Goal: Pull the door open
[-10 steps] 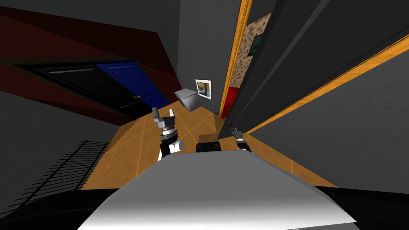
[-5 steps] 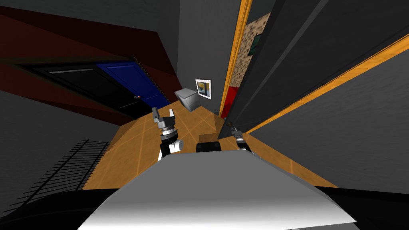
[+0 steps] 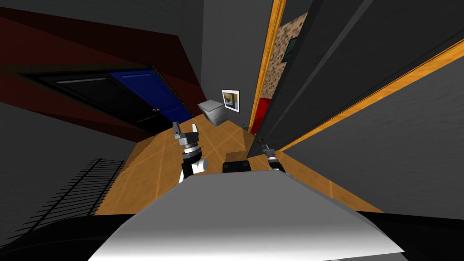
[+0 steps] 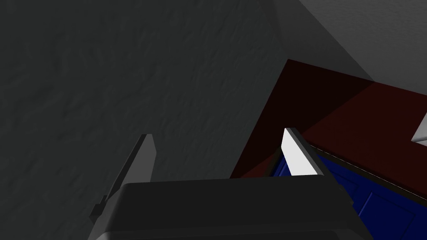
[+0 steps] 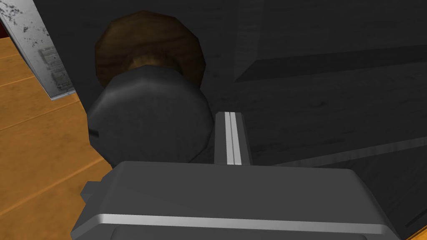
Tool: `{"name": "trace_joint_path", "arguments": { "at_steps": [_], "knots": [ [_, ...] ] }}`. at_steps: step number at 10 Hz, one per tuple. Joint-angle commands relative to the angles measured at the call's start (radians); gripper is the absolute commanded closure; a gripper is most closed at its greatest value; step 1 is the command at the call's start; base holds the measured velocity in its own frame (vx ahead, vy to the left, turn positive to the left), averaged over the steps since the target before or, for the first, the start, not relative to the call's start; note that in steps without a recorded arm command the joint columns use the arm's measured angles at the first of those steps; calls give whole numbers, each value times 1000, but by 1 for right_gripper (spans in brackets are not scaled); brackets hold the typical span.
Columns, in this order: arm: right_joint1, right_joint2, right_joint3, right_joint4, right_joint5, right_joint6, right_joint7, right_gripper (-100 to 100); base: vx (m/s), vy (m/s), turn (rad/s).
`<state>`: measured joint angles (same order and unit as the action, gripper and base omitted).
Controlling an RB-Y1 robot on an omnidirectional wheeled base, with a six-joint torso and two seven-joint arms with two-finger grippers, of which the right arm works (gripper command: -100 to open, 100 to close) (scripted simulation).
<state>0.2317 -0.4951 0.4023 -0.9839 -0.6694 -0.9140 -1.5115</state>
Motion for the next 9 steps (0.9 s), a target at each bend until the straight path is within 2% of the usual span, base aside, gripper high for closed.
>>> {"name": "trace_joint_path", "arguments": {
  "at_steps": [1,6,7,8,9],
  "knots": [
    [-6,22,34,8,18,-17,-9,-100,-12,-9,8],
    [-6,22,34,8,18,-17,-9,-100,0,-2,-2],
    [-9,3,6,29,5,-19,-13,-100,12,-39,-25],
    [1,-22,3,11,-17,15,-36,-100,59,50,-29],
    [2,-28,2,6,-22,22,-43,-100,74,126,-32]
  ]
}}
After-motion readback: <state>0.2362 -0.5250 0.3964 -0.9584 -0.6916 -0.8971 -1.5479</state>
